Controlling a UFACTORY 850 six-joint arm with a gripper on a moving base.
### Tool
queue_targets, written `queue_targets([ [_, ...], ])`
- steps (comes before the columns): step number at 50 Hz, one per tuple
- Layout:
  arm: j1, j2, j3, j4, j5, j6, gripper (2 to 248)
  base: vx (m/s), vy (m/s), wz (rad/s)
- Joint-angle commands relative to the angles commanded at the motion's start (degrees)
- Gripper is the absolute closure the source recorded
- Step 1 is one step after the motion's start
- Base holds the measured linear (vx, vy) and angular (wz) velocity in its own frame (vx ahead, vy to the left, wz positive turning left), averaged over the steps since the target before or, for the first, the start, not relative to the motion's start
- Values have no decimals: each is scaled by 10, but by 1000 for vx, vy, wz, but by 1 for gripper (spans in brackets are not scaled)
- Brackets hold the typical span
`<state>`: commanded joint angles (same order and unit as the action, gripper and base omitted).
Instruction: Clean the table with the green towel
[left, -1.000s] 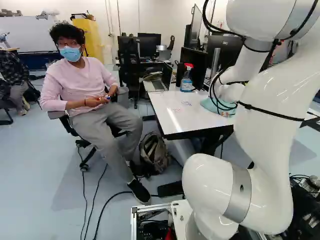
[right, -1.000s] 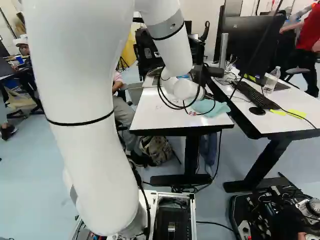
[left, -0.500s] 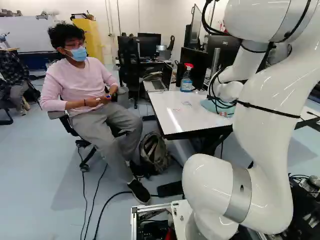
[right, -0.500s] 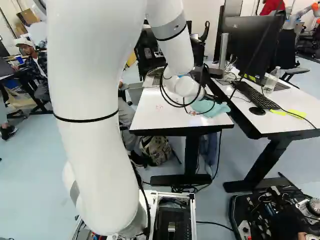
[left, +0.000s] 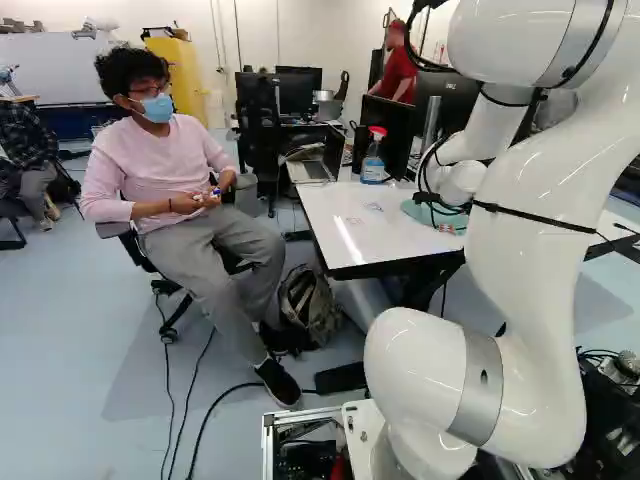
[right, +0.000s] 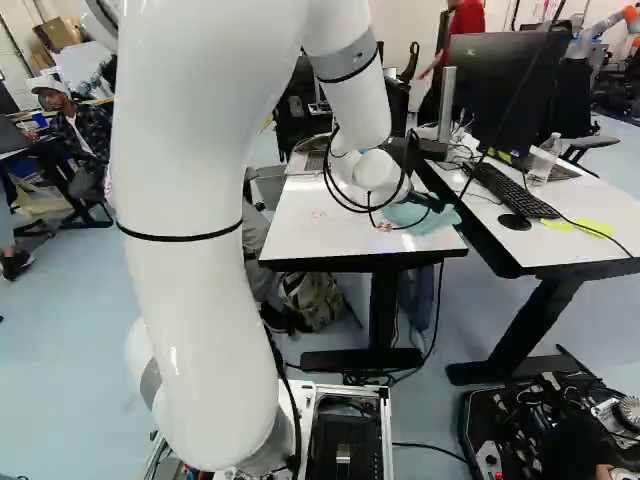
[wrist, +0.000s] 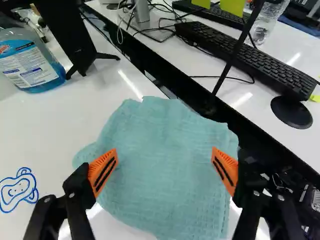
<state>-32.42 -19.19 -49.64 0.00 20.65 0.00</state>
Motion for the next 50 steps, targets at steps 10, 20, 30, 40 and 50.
queue_targets([
  [10,0,0,0,0,-4,0,3,0,0,0],
  [20,0,0,0,0,-4,0,3,0,0,0],
  [30,0,0,0,0,-4,0,3,0,0,0],
  [40,0,0,0,0,-4,0,3,0,0,0],
  [50,0,0,0,0,-7,0,3,0,0,0],
])
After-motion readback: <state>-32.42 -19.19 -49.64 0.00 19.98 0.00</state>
